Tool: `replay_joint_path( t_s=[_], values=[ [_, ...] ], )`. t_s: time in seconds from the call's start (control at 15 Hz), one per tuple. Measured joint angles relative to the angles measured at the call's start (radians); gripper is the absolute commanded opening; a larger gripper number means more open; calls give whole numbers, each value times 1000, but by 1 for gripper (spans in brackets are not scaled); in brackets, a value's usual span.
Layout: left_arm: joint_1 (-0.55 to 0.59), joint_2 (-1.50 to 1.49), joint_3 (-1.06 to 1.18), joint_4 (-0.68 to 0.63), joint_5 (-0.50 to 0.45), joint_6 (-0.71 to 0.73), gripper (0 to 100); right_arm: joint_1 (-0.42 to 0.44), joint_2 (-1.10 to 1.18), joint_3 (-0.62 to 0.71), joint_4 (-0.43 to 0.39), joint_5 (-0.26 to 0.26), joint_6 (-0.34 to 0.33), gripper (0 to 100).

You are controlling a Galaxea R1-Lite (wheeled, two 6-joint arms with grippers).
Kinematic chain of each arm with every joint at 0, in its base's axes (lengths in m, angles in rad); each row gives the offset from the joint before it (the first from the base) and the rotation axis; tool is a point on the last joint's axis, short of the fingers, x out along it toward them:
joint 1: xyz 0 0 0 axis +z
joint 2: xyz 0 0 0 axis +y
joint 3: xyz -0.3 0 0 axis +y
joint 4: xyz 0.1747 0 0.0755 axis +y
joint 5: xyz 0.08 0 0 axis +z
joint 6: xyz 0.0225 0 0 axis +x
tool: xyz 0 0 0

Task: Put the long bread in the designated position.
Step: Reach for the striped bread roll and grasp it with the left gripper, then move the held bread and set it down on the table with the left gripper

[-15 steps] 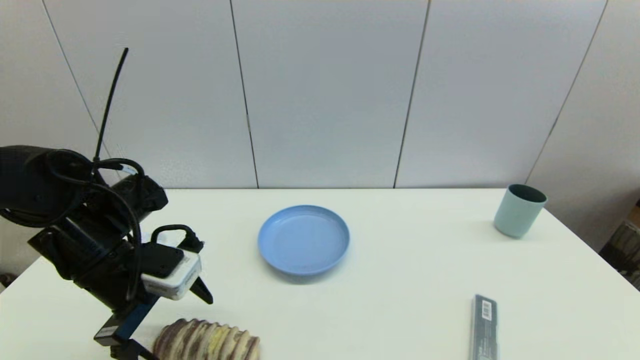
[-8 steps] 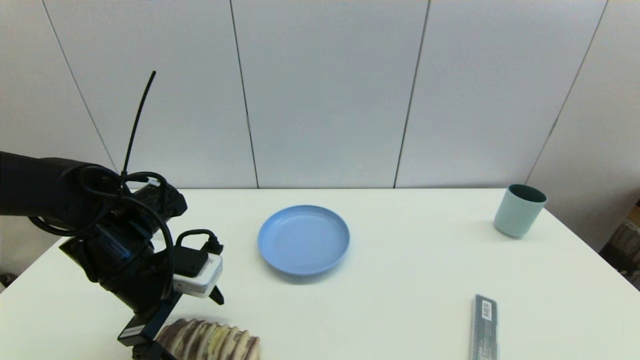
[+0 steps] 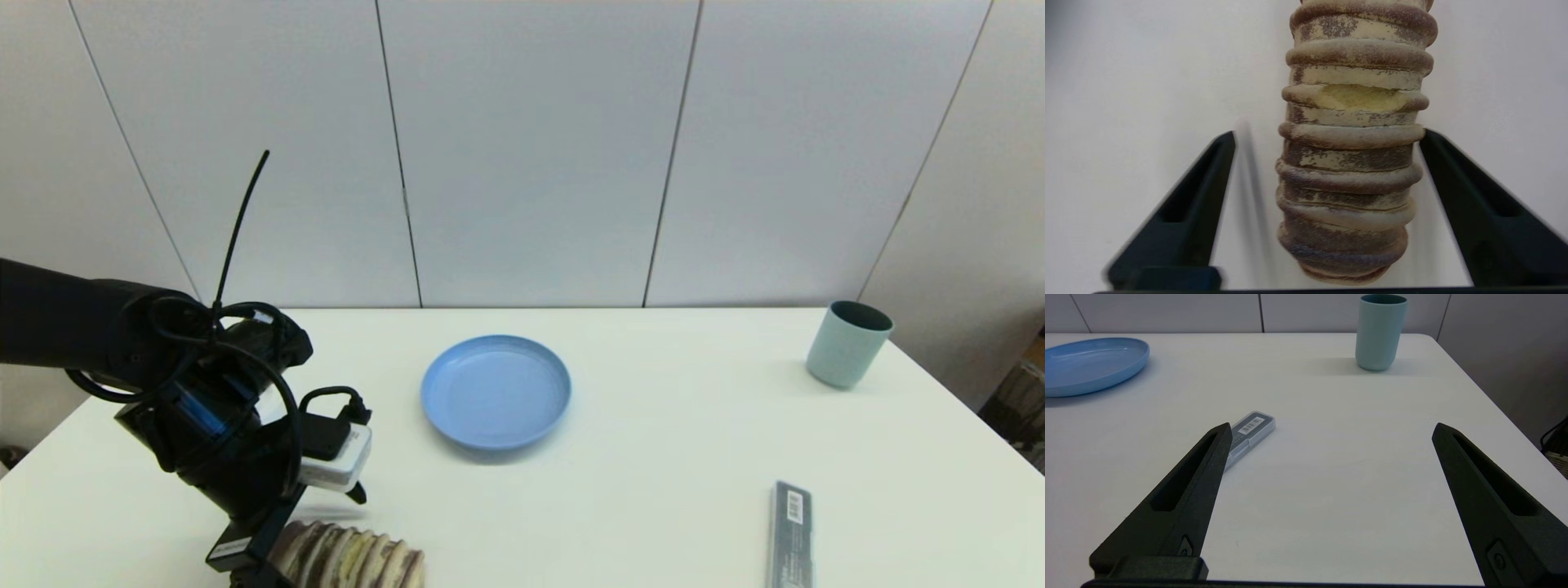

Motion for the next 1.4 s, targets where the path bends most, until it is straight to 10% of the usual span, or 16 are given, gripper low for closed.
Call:
replay_joint_path(
  t_s=[0.87,1.4],
  values=[
    [0,-33,122,-147,0,6,0,0,0,0,0,0,0,100],
    [-22,-86,-214,-9,-9,-111,0,0,0,0,0,0,0,100]
  ],
)
